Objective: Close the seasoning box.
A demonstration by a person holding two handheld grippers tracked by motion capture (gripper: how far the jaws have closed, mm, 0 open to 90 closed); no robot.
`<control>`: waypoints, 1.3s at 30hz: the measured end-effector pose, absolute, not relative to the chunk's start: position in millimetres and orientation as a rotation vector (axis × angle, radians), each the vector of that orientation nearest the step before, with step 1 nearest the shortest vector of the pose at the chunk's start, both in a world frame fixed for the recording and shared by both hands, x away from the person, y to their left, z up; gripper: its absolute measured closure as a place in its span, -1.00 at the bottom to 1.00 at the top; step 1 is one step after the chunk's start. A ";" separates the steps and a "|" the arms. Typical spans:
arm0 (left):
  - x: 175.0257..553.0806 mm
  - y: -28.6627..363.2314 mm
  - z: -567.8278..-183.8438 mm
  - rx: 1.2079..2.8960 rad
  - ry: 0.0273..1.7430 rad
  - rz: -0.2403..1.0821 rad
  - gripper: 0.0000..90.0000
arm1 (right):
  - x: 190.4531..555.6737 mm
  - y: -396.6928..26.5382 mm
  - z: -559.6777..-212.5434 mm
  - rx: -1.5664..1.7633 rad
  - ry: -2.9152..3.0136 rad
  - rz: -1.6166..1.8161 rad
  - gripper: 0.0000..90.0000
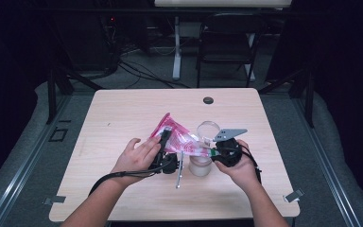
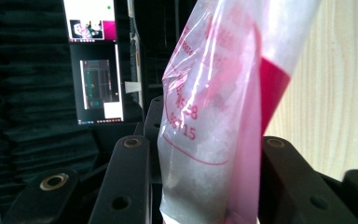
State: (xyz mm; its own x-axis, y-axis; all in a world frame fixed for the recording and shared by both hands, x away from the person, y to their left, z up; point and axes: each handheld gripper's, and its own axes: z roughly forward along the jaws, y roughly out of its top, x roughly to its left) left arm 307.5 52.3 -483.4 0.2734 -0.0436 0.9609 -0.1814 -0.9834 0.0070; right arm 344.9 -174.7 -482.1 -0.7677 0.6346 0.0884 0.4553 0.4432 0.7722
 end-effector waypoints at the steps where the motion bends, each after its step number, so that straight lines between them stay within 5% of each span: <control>1: 307.5 53.0 -484.2 2.414 -0.200 1.806 0.53 | 344.3 -174.0 -481.5 0.948 2.477 1.227 1.00; 39: 305.7 67.4 -502.2 2.364 0.055 1.652 0.59 | 334.8 -165.8 -468.3 0.887 2.433 1.293 1.00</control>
